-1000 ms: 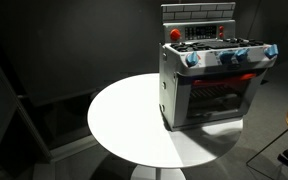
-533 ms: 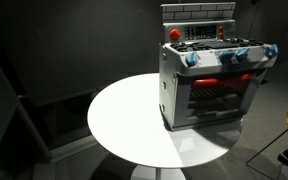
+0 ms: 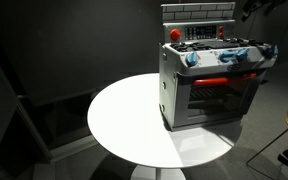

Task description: Push the top orange button at the right side of the stove button display

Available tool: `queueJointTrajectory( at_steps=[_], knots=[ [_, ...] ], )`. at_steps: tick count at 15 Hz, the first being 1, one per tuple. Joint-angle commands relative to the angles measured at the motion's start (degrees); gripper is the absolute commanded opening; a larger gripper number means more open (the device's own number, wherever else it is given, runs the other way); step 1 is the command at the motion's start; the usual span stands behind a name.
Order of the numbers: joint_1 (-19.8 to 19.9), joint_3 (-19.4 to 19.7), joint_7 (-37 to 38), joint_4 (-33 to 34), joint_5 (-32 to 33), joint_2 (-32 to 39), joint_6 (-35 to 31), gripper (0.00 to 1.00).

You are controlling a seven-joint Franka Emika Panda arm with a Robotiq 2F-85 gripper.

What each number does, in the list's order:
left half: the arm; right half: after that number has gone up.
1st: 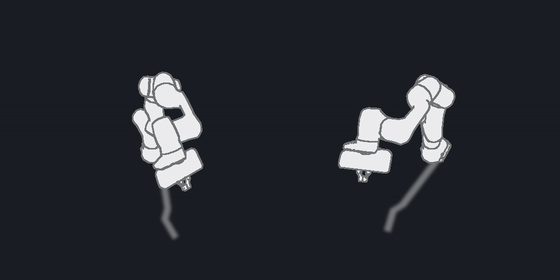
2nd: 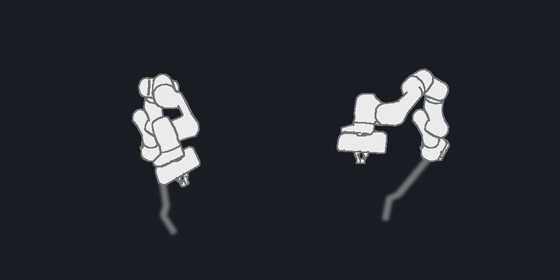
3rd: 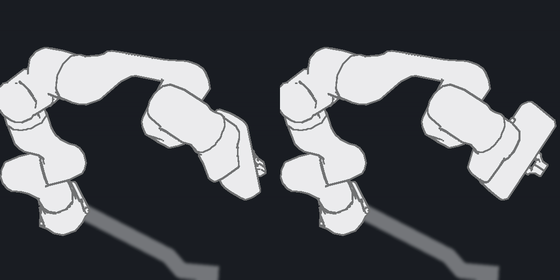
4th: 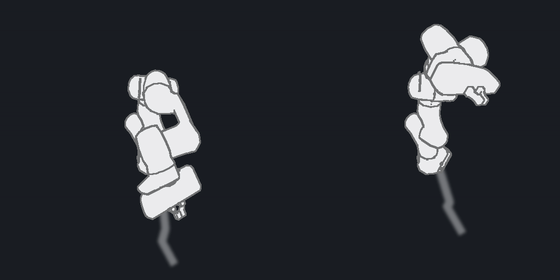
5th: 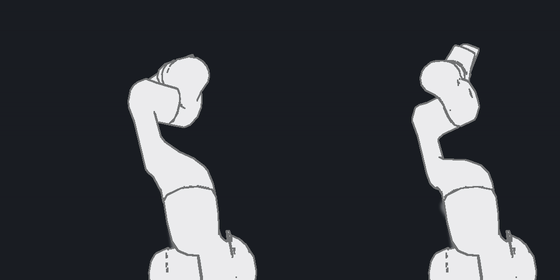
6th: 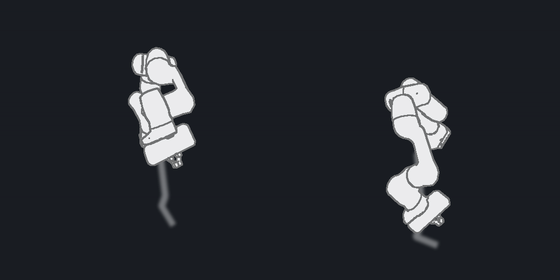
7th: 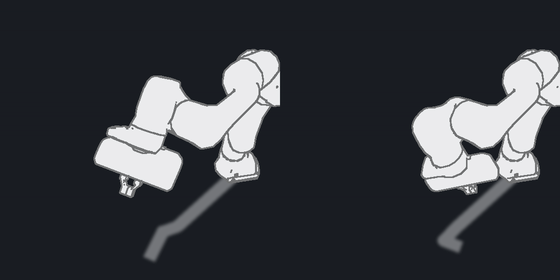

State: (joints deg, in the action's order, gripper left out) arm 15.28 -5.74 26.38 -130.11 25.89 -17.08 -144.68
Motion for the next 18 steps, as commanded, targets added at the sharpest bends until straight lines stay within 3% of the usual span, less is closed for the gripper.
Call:
queueJointTrajectory(
  at_steps=[1, 18],
  knots=[
    [0.27, 0.72, 3.48, 2.91, 2.62, 3.89, -0.54, 1.00],
    [-5.26, 4.94, 5.10, 11.98, 3.95, 14.72, -0.22, 1.00]
  ],
)
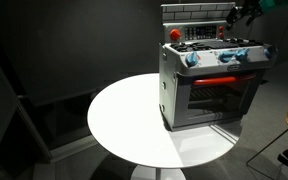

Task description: Push the top orange button at the right side of the stove button display

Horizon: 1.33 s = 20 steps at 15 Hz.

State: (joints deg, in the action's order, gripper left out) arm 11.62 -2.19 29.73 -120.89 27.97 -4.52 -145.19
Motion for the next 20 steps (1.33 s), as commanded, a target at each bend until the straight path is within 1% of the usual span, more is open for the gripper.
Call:
queueJointTrajectory(
  at_steps=[1, 10, 20],
  knots=[
    [-1.99, 1.68, 1.68, 3.10, 1.83, 2.57, 0.29, 1.00],
    [-4.57, 3.94, 1.38, 5.48, 1.50, 4.40, 0.20, 1.00],
    [-4.94, 4.90, 1.32, 6.53, 1.64, 4.67, 0.25, 1.00]
  ],
)
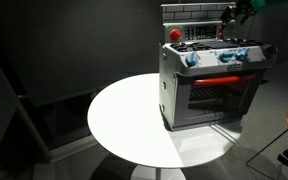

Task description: Push the top orange button at the right side of the stove button display

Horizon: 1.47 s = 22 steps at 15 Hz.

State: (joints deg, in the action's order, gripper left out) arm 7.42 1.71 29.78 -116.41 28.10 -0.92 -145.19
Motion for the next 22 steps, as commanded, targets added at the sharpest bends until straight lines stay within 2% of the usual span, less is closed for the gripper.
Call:
queueJointTrajectory(
  at_steps=[1, 13, 19, 22],
  knots=[
    [-0.73, 1.02, 1.20, 2.14, 1.49, 1.17, 0.25, 1.00],
    [-0.93, 1.77, 0.59, 4.25, 1.28, 3.31, 0.25, 1.00],
    [-1.46, 1.68, -1.50, 1.24, -1.13, -0.46, 2.75, 1.00],
    [-1.72, 1.35, -4.59, -0.36, -4.81, -2.98, 5.69, 1.00]
  ],
)
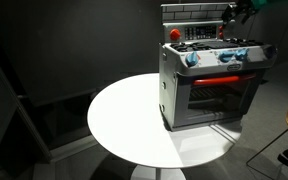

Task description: Push the top orange button at the right side of the stove button display

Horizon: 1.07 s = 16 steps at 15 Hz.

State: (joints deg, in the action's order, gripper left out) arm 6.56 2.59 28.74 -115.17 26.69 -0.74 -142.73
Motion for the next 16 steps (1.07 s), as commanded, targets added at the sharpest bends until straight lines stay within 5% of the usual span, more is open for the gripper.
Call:
queueJointTrajectory(
  at_steps=[1, 9, 16],
  knots=[
    [-0.99, 0.39, -5.32, -2.24, -5.49, -4.29, 4.78, 1.00],
    [-1.46, 0.58, -16.77, -3.87, -18.61, -11.76, 21.50, 1.00],
    [-1.07, 0.39, -17.68, -2.90, -19.71, -14.86, 38.02, 1.00]
  ],
)
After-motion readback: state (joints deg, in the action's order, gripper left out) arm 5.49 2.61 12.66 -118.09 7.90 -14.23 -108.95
